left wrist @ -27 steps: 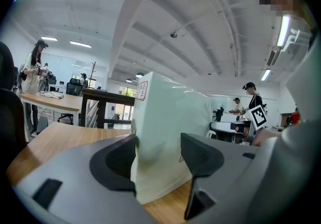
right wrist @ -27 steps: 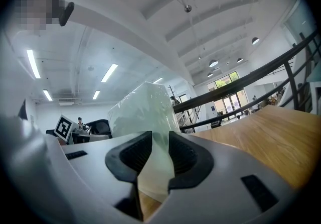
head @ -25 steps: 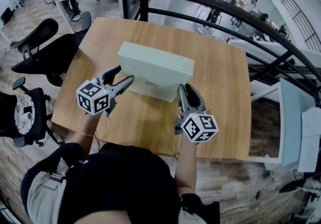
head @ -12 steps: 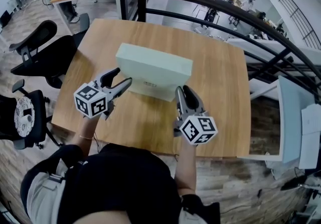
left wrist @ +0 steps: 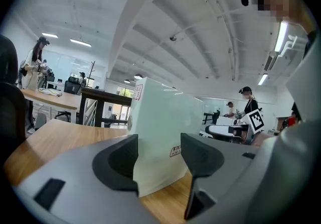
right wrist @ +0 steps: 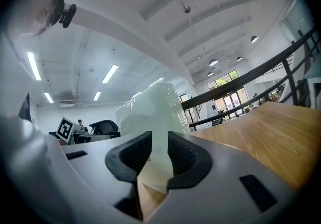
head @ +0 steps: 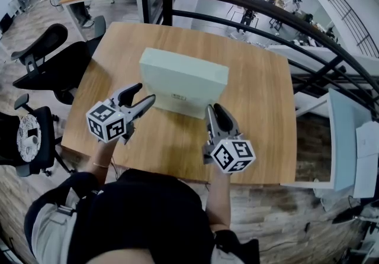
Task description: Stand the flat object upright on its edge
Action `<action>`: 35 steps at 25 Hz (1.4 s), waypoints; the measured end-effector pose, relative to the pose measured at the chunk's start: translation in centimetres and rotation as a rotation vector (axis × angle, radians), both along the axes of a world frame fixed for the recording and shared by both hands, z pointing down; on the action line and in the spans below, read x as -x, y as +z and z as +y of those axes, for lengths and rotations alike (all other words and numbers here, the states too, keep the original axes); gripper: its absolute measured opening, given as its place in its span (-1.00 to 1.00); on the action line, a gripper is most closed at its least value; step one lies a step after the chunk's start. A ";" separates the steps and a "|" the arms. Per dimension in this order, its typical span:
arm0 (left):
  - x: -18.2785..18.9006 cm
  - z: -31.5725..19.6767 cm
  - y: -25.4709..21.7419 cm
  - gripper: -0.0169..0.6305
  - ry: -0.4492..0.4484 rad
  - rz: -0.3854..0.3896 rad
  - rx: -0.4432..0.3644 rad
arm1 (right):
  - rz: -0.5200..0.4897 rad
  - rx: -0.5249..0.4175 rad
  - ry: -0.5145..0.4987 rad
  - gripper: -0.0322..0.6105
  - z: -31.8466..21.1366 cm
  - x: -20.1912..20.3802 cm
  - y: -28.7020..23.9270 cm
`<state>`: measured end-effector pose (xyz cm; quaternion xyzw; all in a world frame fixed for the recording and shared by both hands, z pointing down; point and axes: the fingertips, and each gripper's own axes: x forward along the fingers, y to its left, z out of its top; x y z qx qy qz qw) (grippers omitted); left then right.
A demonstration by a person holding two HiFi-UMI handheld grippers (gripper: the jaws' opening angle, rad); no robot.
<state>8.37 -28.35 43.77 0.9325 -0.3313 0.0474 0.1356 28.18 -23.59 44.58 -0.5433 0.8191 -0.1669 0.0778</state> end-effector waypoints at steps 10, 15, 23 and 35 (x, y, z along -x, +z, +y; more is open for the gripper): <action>0.3 0.9 0.1 -0.41 0.018 0.030 0.008 | -0.032 0.000 -0.027 -0.68 0.4 1.3 0.1; -0.1 1.0 0.1 -0.78 0.021 0.014 -0.016 | -0.045 -0.003 -0.039 -0.76 0.7 1.1 -0.2; -0.1 0.9 0.5 -0.81 0.022 -0.002 -0.006 | -0.016 0.008 -0.059 -0.79 0.7 1.6 -0.1; -1.1 1.3 0.8 -0.81 0.052 -0.059 -0.024 | -0.020 0.027 -0.063 -0.79 1.0 1.4 0.4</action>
